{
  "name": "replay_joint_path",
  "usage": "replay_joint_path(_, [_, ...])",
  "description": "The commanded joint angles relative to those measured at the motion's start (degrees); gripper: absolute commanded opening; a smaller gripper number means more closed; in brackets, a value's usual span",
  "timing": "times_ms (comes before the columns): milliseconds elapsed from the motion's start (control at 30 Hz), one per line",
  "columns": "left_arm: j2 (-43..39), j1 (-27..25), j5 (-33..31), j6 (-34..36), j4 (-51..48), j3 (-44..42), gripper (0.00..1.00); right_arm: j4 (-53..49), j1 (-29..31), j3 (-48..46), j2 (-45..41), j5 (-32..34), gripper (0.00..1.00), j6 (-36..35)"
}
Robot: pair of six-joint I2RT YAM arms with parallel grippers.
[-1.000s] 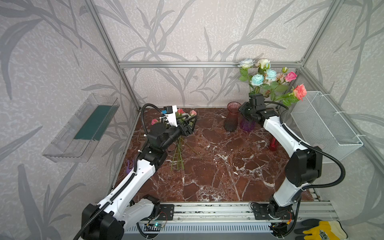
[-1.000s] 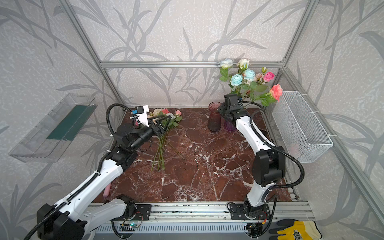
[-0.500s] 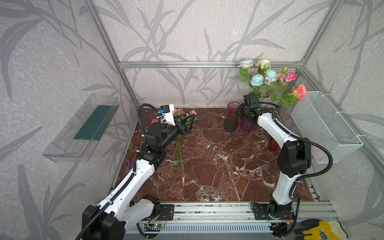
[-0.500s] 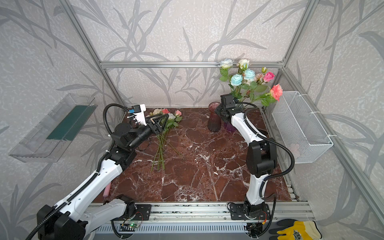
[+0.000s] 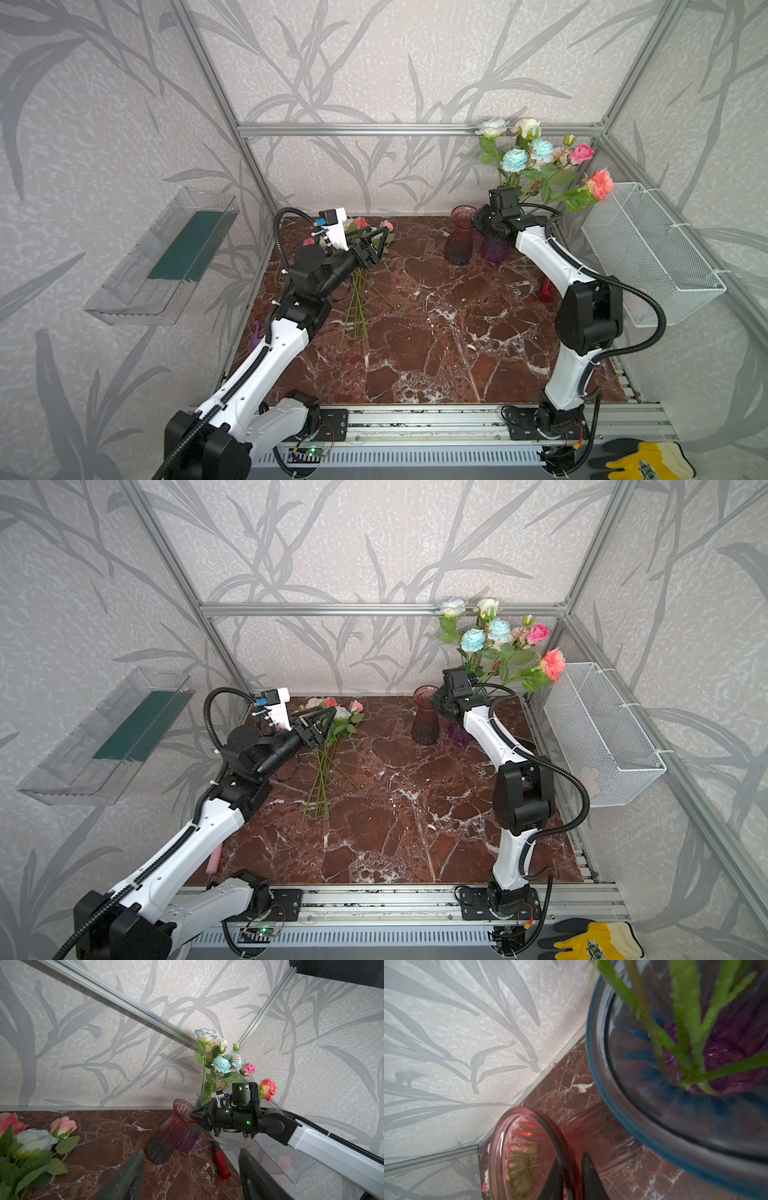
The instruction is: Arrange the flowers into the vase
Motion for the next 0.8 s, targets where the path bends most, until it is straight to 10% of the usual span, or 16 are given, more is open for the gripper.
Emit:
replay_joint_path(0, [-0.22,0.45,0.41,-0.63,2.03,-0.52,0.72,-1.54,0.19,-1.79,-0.77,-0.51,0.14,-0.24])
replay_joint_path(767, [0.33,0.89,0.14,0.13,1.40,-0.37,0.72,-8.59,5.43,0.99,-8.05,-5.96,0.00,-11.27])
